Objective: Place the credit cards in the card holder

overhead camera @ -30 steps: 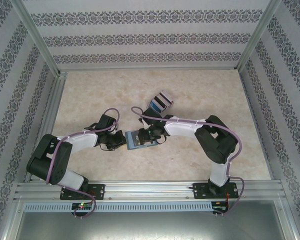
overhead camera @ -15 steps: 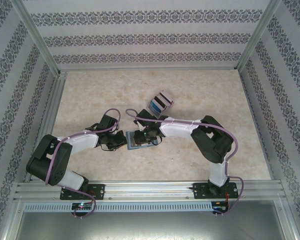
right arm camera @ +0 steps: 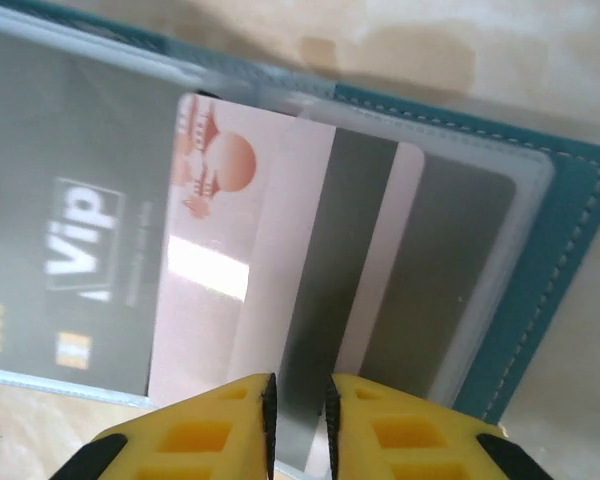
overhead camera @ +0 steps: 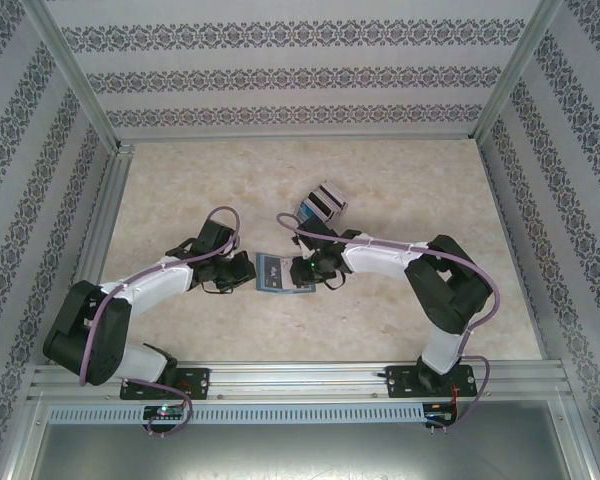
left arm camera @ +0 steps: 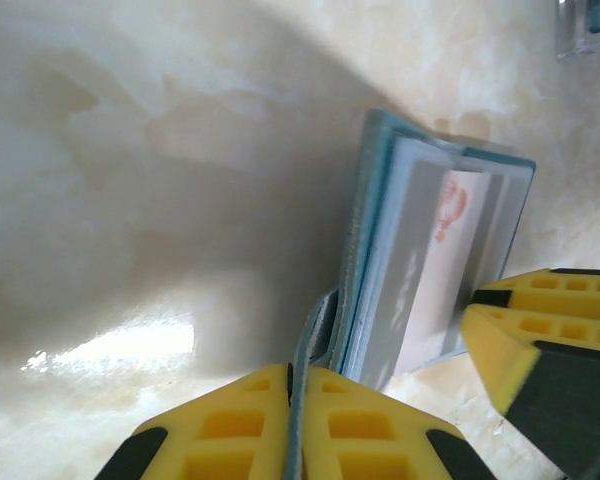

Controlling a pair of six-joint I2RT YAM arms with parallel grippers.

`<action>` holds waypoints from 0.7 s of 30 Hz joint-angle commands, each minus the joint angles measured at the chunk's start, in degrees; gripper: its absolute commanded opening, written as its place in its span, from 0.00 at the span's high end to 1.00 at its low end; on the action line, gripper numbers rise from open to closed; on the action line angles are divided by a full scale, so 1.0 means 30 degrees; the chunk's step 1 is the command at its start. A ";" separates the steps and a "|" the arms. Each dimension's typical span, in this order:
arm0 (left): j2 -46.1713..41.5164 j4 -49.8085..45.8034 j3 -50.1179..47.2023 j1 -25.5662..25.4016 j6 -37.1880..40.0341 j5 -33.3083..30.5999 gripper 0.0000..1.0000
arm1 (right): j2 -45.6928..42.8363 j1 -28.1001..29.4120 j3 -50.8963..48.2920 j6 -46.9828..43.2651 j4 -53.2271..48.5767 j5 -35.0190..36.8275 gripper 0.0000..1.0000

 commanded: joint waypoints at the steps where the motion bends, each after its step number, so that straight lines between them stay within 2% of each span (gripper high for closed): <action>1: -0.0304 -0.0990 0.0724 -0.0192 0.0412 -0.0253 1.00 | 0.0167 -0.0273 -0.0598 -0.0298 0.0156 0.0464 0.75; 7: -0.0317 -0.1463 0.1231 -0.0183 0.0486 -0.0355 1.00 | -0.0542 -0.0596 -0.0878 -0.0435 -0.0192 0.0681 0.75; 12: -0.0145 -0.1178 0.1325 -0.0185 0.0246 -0.0151 1.00 | -0.1379 -0.0649 0.0846 0.0178 -0.0323 -0.1113 0.74; 16: 0.0034 -0.1155 0.1497 -0.0176 0.0281 -0.0074 1.00 | -0.0660 -0.0351 0.2475 -0.0062 -0.0529 -0.1561 0.73; 21: 0.0343 -0.1300 0.1735 -0.0183 0.0479 -0.0003 1.00 | 0.1112 -0.0118 0.2938 0.0349 0.0459 -0.2483 0.73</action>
